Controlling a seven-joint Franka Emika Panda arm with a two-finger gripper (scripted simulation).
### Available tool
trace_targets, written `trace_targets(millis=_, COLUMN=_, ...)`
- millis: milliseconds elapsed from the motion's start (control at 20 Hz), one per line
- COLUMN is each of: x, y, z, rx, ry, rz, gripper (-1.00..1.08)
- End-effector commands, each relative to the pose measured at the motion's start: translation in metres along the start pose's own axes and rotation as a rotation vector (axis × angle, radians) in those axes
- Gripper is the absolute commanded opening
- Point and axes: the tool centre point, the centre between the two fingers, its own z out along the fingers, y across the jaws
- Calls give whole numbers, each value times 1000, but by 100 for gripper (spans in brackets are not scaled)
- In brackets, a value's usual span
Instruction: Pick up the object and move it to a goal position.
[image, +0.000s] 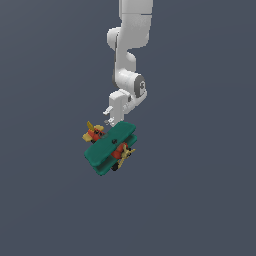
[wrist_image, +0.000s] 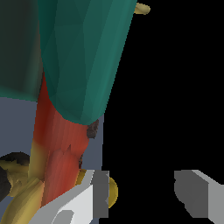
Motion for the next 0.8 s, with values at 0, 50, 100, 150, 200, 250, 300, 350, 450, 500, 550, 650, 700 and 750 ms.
trace_targets(millis=0, x=5, y=-3, z=-4, rx=-3, ry=38, rz=13, gripper=28)
trace_targets(millis=50, x=7, y=-4, z=-5, rx=-4, ry=54, rz=19, gripper=28)
trace_targets(millis=100, x=9, y=-5, z=-7, rx=-5, ry=69, rz=24, gripper=28)
trace_targets(millis=150, x=11, y=-6, z=-9, rx=-5, ry=84, rz=30, gripper=28)
trace_targets(millis=200, x=13, y=-7, z=-11, rx=-6, ry=99, rz=36, gripper=28)
trace_targets(millis=250, x=15, y=-8, z=-12, rx=-6, ry=114, rz=42, gripper=28)
trace_targets(millis=300, x=17, y=-9, z=-14, rx=-6, ry=129, rz=48, gripper=28)
trace_targets(millis=350, x=19, y=-10, z=-16, rx=-5, ry=145, rz=54, gripper=28)
trace_targets(millis=450, x=23, y=-12, z=-20, rx=-4, ry=175, rz=66, gripper=28)
trace_targets(millis=500, x=25, y=-13, z=-22, rx=-4, ry=190, rz=73, gripper=28)
trace_targets(millis=550, x=27, y=-14, z=-24, rx=-3, ry=206, rz=79, gripper=28)
trace_targets(millis=650, x=31, y=-16, z=-29, rx=0, ry=236, rz=93, gripper=28)
trace_targets(millis=700, x=33, y=-17, z=-31, rx=1, ry=250, rz=99, gripper=28)
trace_targets(millis=750, x=34, y=-18, z=-33, rx=3, ry=264, rz=105, gripper=28)
